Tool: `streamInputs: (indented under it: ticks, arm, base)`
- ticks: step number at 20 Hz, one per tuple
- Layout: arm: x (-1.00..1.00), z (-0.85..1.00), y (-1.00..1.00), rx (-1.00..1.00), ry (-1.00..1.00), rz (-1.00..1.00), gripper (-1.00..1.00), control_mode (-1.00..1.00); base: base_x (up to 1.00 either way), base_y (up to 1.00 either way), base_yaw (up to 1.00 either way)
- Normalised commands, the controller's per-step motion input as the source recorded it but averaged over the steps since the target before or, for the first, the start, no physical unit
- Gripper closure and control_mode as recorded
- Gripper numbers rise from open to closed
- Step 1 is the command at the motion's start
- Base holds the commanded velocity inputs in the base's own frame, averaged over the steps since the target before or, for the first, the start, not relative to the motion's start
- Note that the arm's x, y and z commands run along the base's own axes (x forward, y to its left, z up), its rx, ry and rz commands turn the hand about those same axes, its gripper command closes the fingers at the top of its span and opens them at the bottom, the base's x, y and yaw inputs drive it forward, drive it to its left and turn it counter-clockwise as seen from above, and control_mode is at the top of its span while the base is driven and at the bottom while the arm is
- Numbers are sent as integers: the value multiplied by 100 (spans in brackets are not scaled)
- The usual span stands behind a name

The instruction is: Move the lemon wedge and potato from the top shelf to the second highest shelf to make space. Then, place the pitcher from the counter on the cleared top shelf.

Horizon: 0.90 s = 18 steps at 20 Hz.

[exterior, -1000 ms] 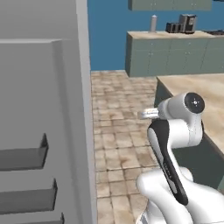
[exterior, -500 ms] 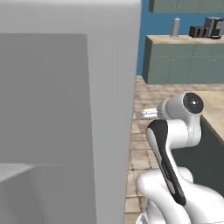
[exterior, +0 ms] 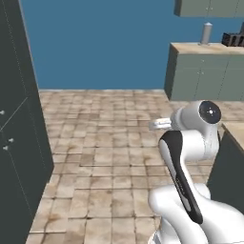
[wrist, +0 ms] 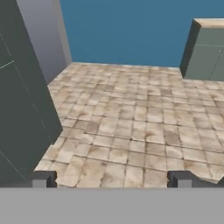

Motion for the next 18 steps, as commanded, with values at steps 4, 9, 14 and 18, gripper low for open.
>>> streamInputs:
  ticks: [4, 9, 14, 18]
  arm:
    - [0, 0, 0, 0, 0, 0, -100, 100]
    - [0, 0, 0, 0, 0, 0, -100, 100]
    - [0, 0, 0, 0, 0, 0, -100, 100]
    - [0, 0, 0, 0, 0, 0, -100, 100]
  base:
    - [100, -7, -22]
    - [96, 0, -47]
    - [74, 0, -59]
    - [77, 16, -58]
